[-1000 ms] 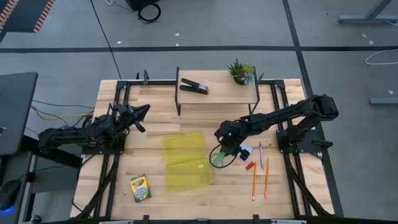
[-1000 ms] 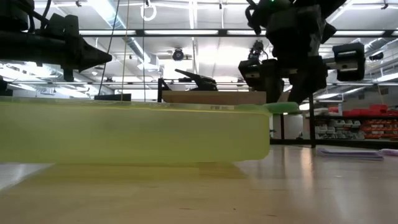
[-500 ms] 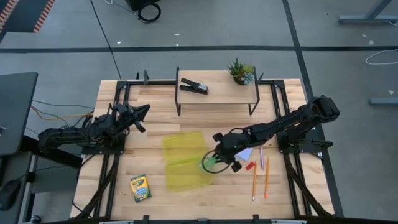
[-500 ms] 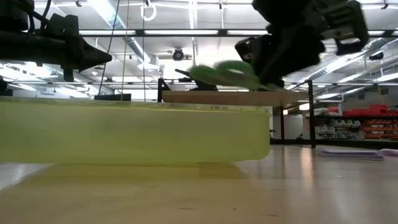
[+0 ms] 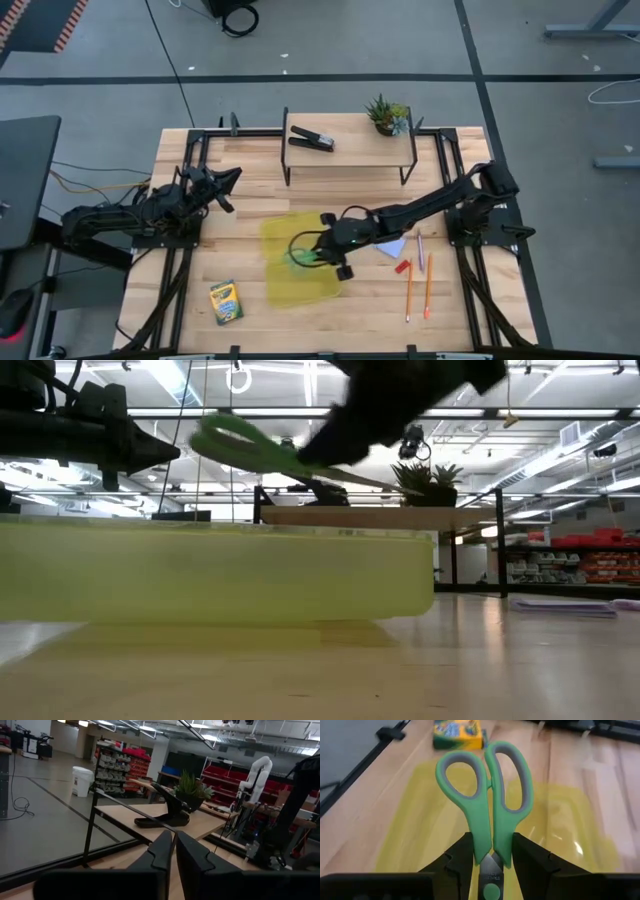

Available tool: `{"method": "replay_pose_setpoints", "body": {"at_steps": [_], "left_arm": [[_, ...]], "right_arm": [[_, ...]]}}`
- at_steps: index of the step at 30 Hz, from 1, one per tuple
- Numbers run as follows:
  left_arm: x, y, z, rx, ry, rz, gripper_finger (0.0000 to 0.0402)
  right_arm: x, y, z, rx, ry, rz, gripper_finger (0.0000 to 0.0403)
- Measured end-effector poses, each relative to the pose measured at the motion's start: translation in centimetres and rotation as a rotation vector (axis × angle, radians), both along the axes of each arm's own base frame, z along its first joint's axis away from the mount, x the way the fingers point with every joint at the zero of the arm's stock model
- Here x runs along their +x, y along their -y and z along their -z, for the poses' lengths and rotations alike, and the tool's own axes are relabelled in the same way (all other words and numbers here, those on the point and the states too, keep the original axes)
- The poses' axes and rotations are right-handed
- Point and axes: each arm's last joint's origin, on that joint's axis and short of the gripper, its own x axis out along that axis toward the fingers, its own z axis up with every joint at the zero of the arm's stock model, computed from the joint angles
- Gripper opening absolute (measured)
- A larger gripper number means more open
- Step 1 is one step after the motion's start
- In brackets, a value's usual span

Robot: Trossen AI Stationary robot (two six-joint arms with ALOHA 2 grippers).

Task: Pack school essentials
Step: Put the green scissors into the yellow supply box

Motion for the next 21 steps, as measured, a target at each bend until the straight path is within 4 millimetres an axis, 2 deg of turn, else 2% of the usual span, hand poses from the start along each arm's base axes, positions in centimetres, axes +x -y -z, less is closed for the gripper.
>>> {"method": "replay_pose_setpoints", "body": {"at_steps": [5, 10, 16, 21], "left_arm": [[0.0, 0.0, 0.0, -0.001, 0.000, 0.000, 0.0025], [0.0, 0.0, 0.0, 0.000, -0.001, 0.000, 0.0029], [0.0, 0.0, 0.0, 0.000, -0.003, 0.000, 0.0036], [0.0, 0.0, 0.0, 0.000, -0.002, 0.001, 0.0031]], "right_arm": [[3.4, -0.8, -0.2, -0.007, -0.026, 0.003, 0.0131], [5.7, -1.5, 0.4, 0.028, -0.046, 0.028, 0.0131], [6.6, -2.3, 0.6, 0.125, -0.061, 0.085, 0.0131], [6.8, -3.2, 2.7, 0.171, -0.122, 0.135, 0.0131]]}}
